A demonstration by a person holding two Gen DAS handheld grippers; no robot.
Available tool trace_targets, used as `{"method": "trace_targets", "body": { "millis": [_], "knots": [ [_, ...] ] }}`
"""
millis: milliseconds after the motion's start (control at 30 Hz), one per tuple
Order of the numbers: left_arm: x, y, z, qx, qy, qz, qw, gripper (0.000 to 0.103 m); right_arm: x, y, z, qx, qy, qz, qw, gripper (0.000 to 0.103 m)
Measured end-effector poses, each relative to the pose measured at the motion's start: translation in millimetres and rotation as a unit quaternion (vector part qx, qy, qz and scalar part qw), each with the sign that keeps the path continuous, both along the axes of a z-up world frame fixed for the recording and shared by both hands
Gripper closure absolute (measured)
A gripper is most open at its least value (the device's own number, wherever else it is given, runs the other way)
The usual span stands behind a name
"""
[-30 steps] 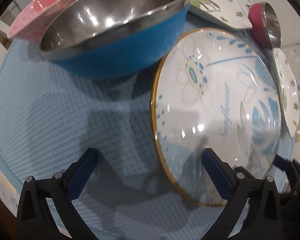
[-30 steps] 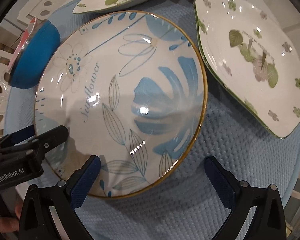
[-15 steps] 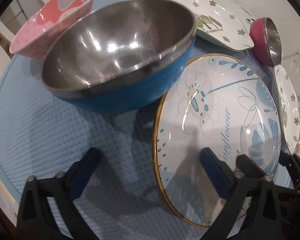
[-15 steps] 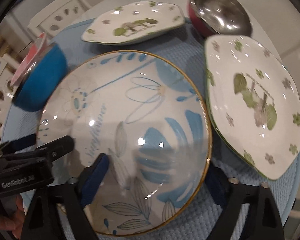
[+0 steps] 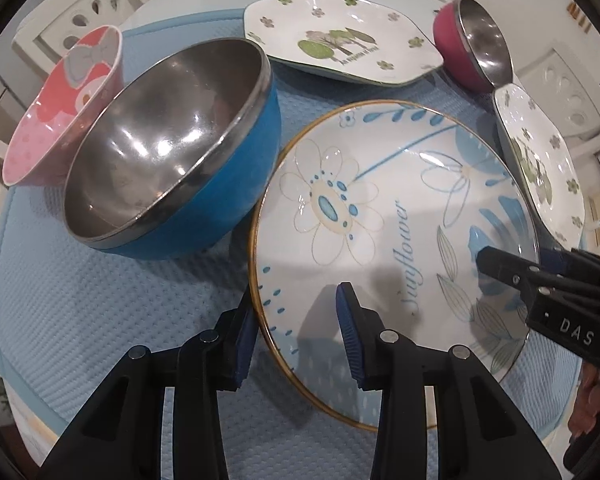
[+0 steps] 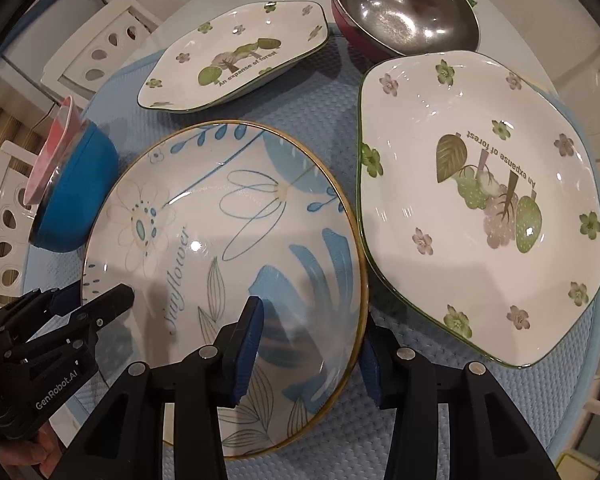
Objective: Organize plates and bowls
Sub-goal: 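Slide the Sunflower plate across the mat with the right gripper and release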
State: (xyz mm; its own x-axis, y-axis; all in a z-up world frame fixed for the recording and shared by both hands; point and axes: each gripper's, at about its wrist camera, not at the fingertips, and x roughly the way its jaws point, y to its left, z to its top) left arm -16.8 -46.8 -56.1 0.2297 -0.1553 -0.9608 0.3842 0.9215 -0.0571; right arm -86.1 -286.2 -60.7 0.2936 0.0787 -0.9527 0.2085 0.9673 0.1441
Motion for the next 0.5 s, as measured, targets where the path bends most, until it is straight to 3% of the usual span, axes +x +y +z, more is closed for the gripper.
{"method": "trace_targets", "body": {
  "millis": [133,333,433,500],
  "knots": [
    [-11,0,2,0.001,0.013,0.027,0.9996,0.068,1,4,-4,-0.004,0.002,0.008,1.000,0.060],
    [-15,5,3,0.002,0.015,0.017,0.9997,0.068,-21,13,-5,-0.009,0.015,0.027,0.999,0.060],
    [-12,4,3,0.020,0.017,0.002,0.9996,0.068,-30,23,-6,-0.013,0.027,0.032,0.999,0.060],
    [-29,9,2,0.021,0.018,-0.001,0.9996,0.068,-35,32,-7,-0.013,0.036,0.037,0.999,0.060]
  ]
}}
